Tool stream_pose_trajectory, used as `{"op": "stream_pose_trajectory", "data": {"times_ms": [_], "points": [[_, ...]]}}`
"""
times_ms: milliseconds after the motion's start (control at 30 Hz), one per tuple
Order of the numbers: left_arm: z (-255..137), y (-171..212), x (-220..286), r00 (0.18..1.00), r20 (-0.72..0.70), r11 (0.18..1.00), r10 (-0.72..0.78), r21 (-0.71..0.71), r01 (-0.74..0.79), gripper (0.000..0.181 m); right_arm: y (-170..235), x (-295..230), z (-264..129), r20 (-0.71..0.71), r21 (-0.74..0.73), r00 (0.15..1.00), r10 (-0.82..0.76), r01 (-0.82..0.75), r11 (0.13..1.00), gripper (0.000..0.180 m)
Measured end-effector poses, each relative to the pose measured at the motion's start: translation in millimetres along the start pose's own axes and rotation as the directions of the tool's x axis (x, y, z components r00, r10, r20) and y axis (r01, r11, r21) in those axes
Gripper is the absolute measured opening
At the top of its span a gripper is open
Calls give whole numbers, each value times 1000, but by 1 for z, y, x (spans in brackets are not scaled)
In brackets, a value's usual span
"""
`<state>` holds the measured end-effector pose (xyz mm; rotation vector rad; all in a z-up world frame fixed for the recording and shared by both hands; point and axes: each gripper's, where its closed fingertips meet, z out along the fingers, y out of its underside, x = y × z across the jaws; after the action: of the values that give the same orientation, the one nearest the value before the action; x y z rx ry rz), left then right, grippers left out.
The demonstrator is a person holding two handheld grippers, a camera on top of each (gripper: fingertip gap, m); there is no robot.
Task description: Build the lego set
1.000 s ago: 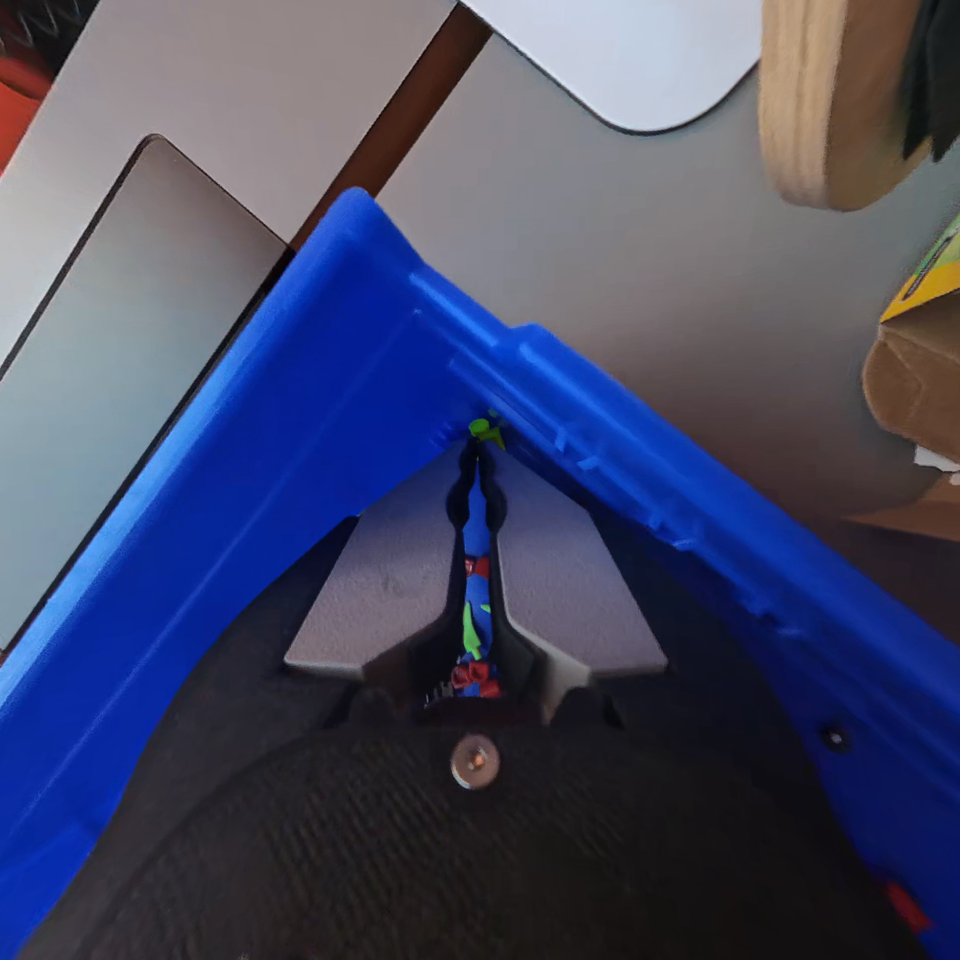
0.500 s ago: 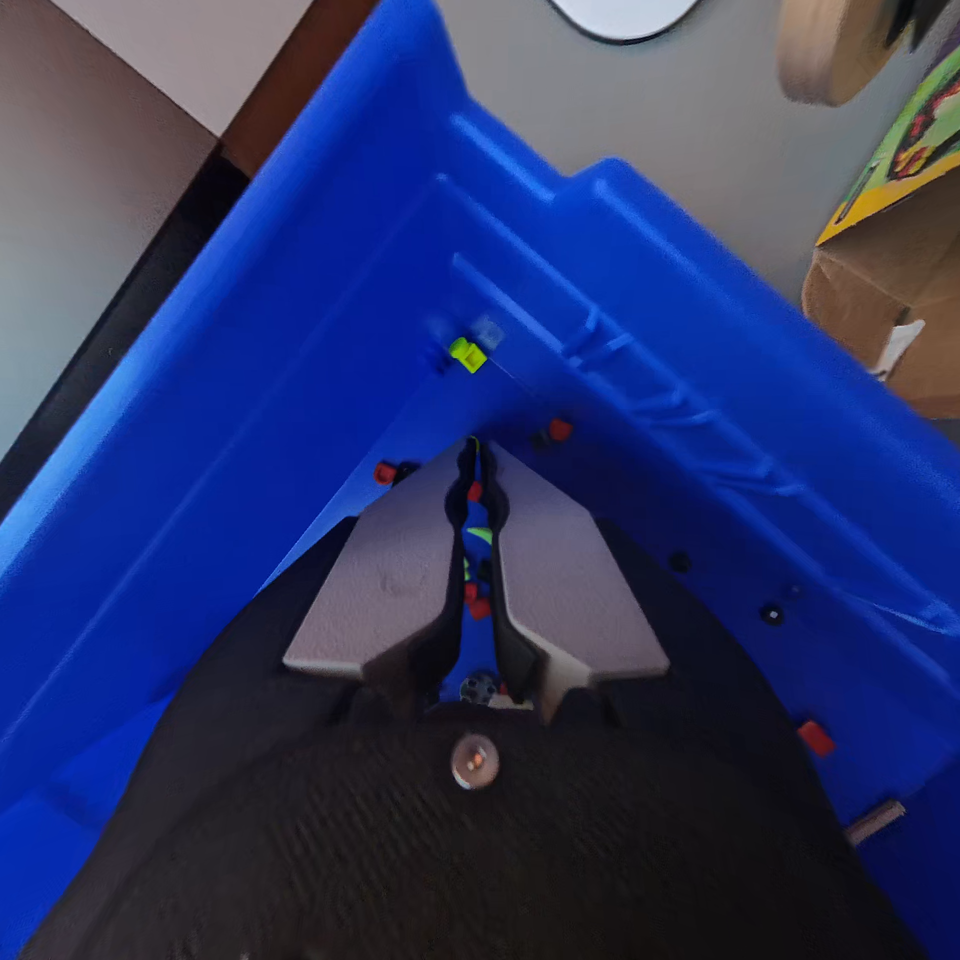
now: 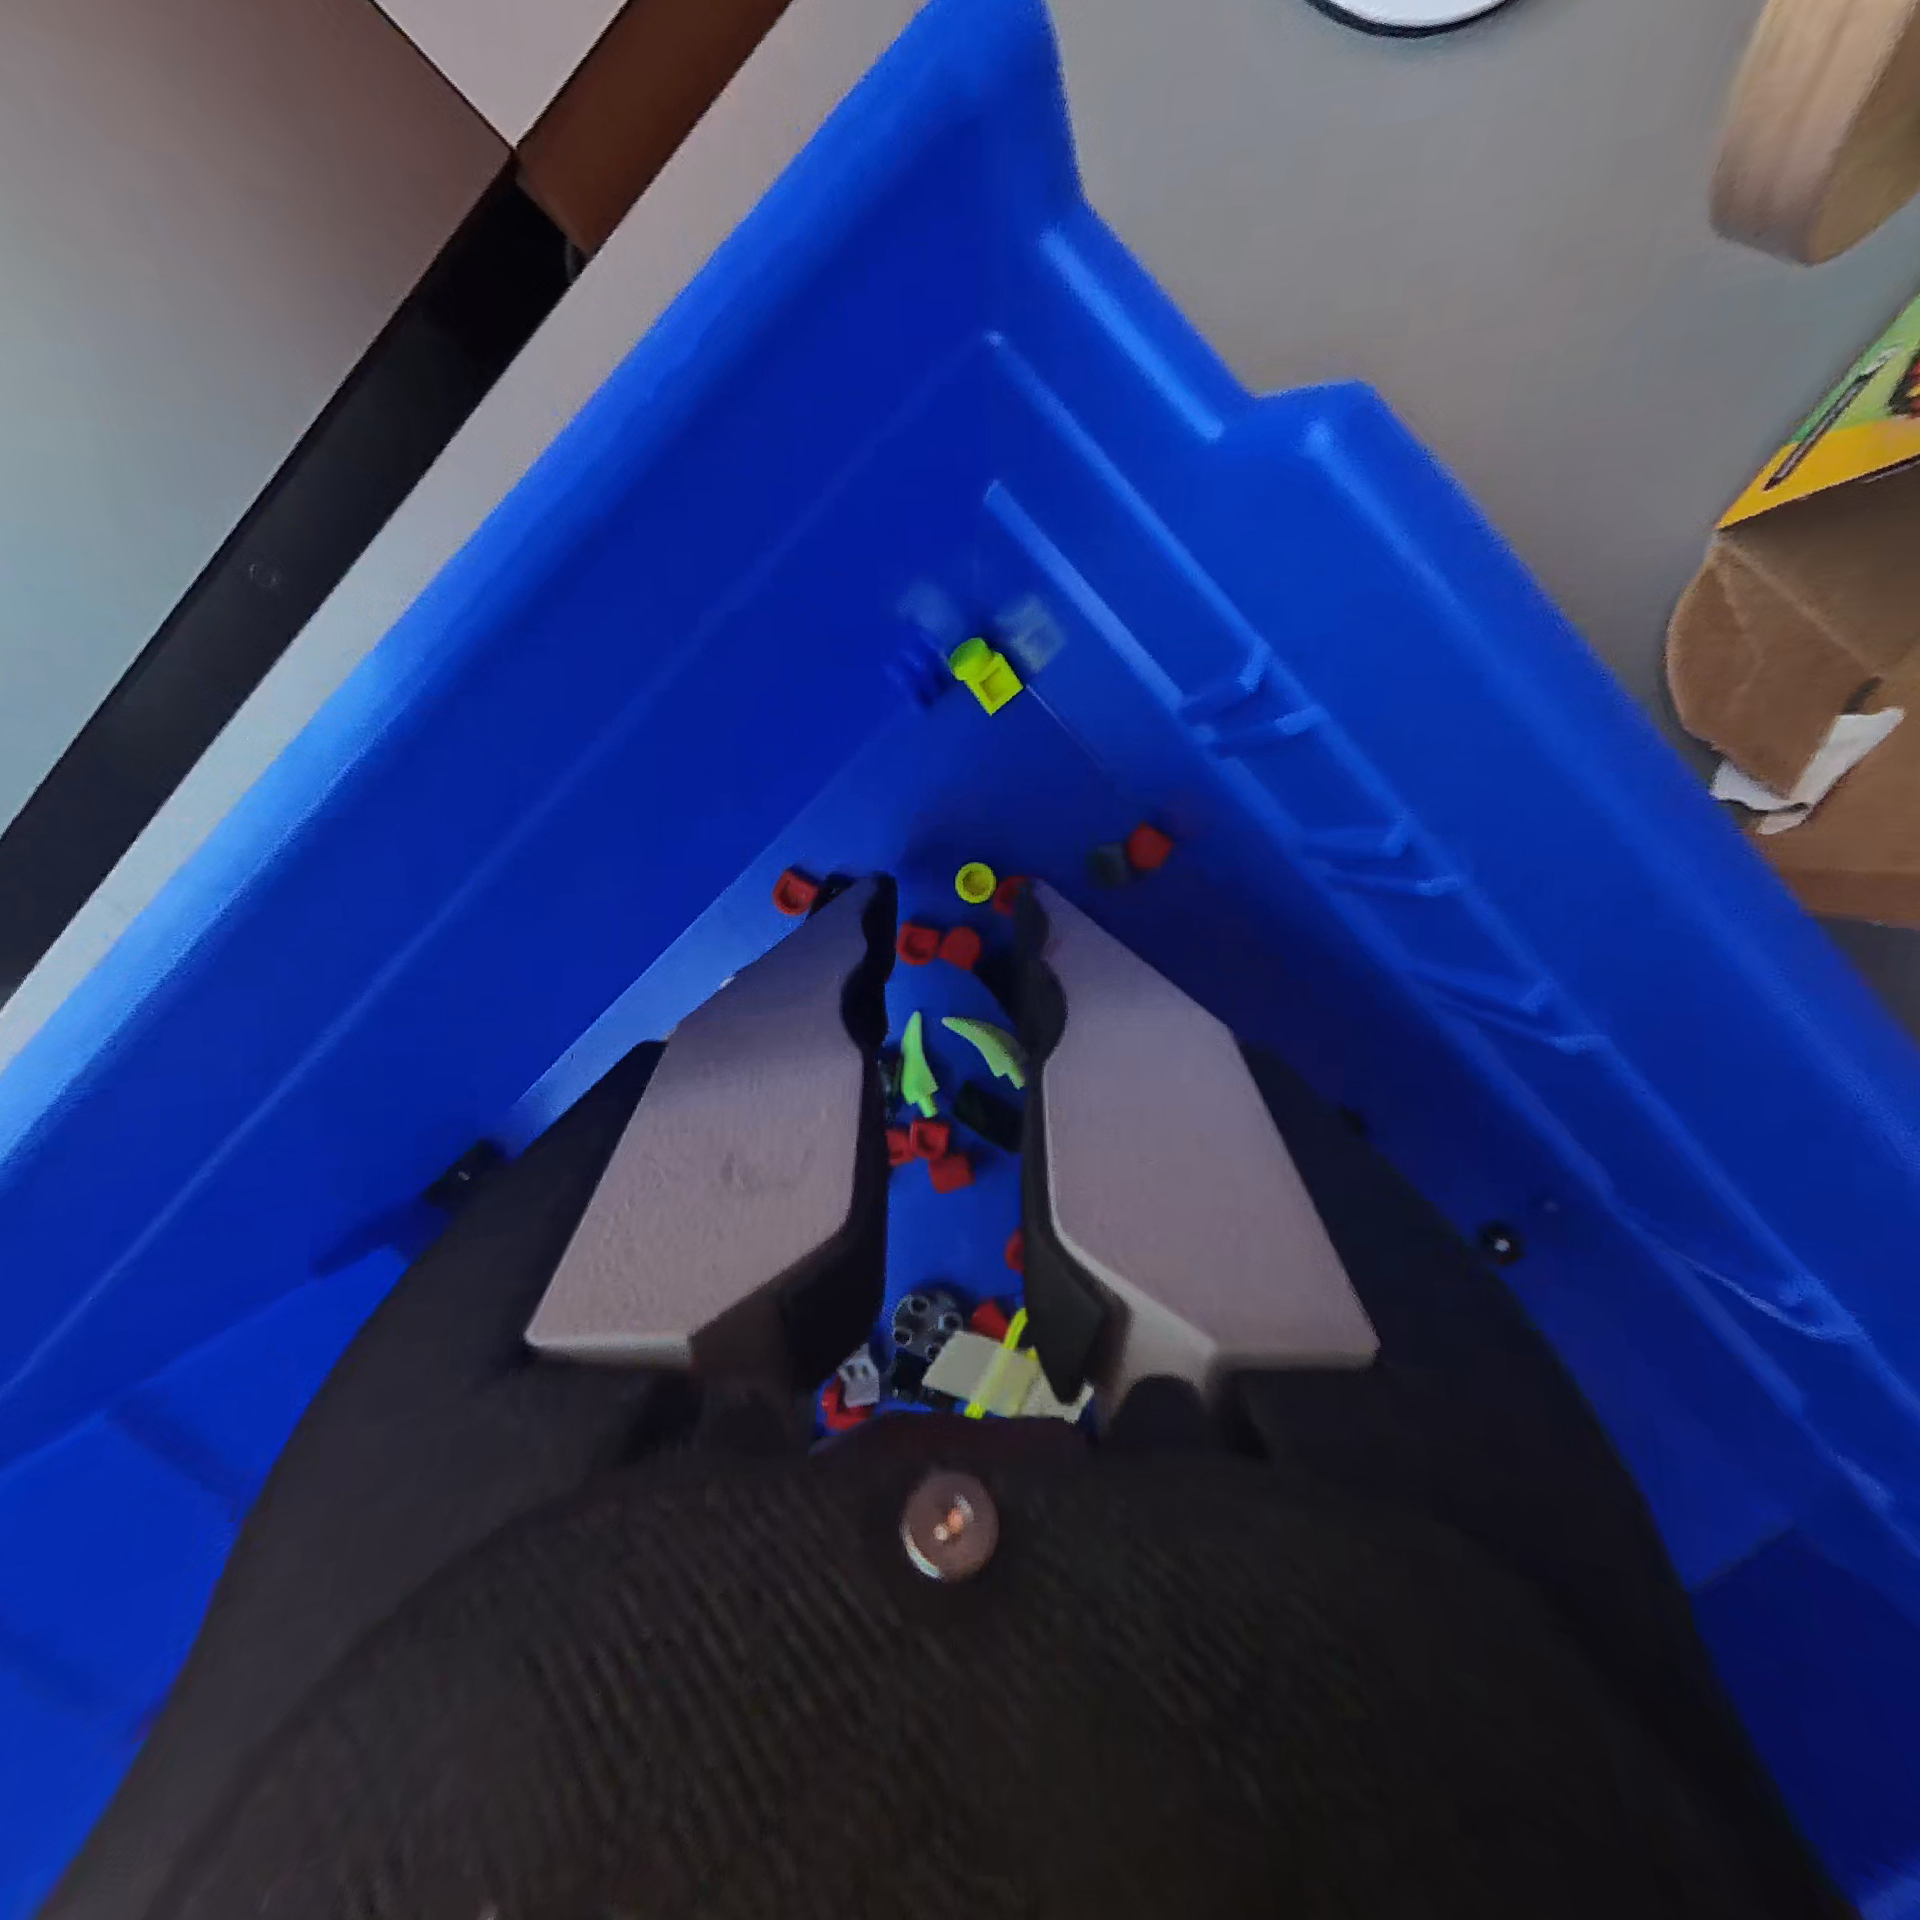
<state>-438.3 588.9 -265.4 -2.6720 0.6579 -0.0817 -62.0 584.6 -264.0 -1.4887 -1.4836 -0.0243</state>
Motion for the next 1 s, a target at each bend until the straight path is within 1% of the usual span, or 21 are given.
{"op": "stream_pose_trajectory", "data": {"times_ms": [200, 333, 567, 833, 1000], "points": [[7, -1, 4, 999, -14, 999, -44, -11, 44, 19, 0, 0, 0, 2, 0, 1000, 0, 0, 1000, 0], [7, -1, 2, 999, 0, 999, -47, -13, 47, 17, 0, 0, 0, 2, -1, 1000, -1, 1, 1000, 0], [5, 2, 6, 1000, 7, 999, -25, -41, 25, 6, 0, -1, 0, 1, -3, 1000, -4, 4, 1000, 0], [3, 4, 7, 1000, 11, 998, 18, -66, -17, 4, 0, 0, 1, 1, -4, 1000, -3, 3, 1000, 0], [-13, -5, 3, 997, 37, 998, 64, -11, -64, 5, 1, 1, 2, -3, -7, 1000, -1, 1, 1000, 0]]}}
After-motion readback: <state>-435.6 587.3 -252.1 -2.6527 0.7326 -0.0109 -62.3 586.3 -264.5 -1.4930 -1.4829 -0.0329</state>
